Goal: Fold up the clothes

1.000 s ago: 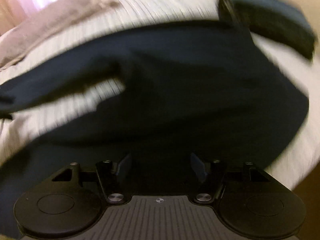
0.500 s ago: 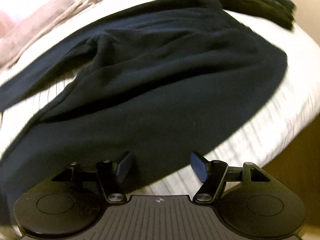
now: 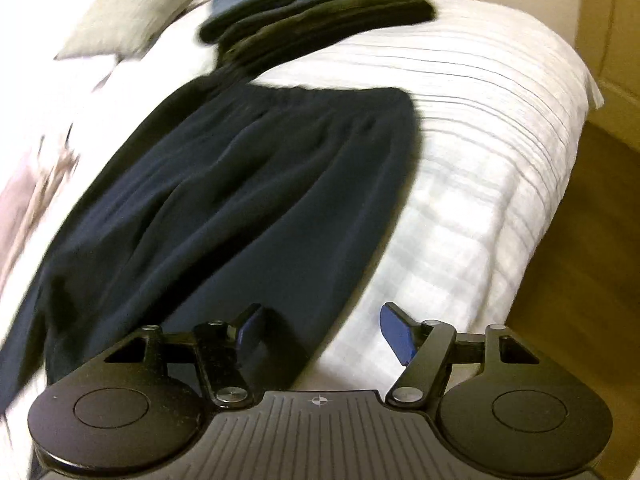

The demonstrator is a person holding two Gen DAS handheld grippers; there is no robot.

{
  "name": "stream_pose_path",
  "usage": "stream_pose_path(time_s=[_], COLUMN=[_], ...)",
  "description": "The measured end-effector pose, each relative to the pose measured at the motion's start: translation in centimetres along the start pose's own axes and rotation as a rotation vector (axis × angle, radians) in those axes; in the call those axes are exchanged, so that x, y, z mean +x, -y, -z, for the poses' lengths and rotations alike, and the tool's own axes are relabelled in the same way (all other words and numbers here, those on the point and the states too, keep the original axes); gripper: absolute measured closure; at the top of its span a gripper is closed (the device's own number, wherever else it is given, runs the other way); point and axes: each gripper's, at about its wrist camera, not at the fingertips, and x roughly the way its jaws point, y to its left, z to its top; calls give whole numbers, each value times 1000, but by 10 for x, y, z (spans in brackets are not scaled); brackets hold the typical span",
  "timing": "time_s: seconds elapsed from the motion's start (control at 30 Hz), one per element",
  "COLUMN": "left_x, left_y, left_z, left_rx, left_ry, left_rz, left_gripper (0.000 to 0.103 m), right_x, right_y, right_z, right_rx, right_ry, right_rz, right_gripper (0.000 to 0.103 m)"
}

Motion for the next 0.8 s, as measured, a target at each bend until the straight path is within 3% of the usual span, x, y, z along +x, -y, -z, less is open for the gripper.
stream_pose_path(time_s=[0.03, 0.1, 0.13, 0.17, 0.2, 0.37, 0.5, 0.7, 0.8], left_x=[10, 30, 39, 46, 54, 96, 111, 101, 97], left_y=[1, -4, -9, -15, -21, -54, -69, -96, -99], left_z=[-17, -51, -67, -83, -97, -146, -167, -169, -166], left_rx=[-1, -37, -58, -82, -106, -217, -231, -256, -257], left_ry=[17, 44, 56, 68, 76, 47, 1, 1, 8], left_rz=[7, 12, 12, 13, 13, 54, 102, 70, 49], left_gripper=[61, 58, 58, 58, 56, 57, 95, 94, 88], right_x=[4, 10, 10, 9, 8, 2, 1, -2, -1], right_y=[7, 19, 25, 30, 36, 50, 50, 63, 63], right_z=[-6, -15, -17, -21, -25, -35, -39, -40, -41], right_rx=[20, 53, 65, 68, 70, 12, -21, 5, 3], right_ry=[-4, -24, -33, -41, -49, -77, -79, -59, -48], right_rz=[-12, -41, -57, -73, -93, -161, -145, -98, -57], right_gripper=[44, 67, 72, 92, 100, 101, 102, 103, 102])
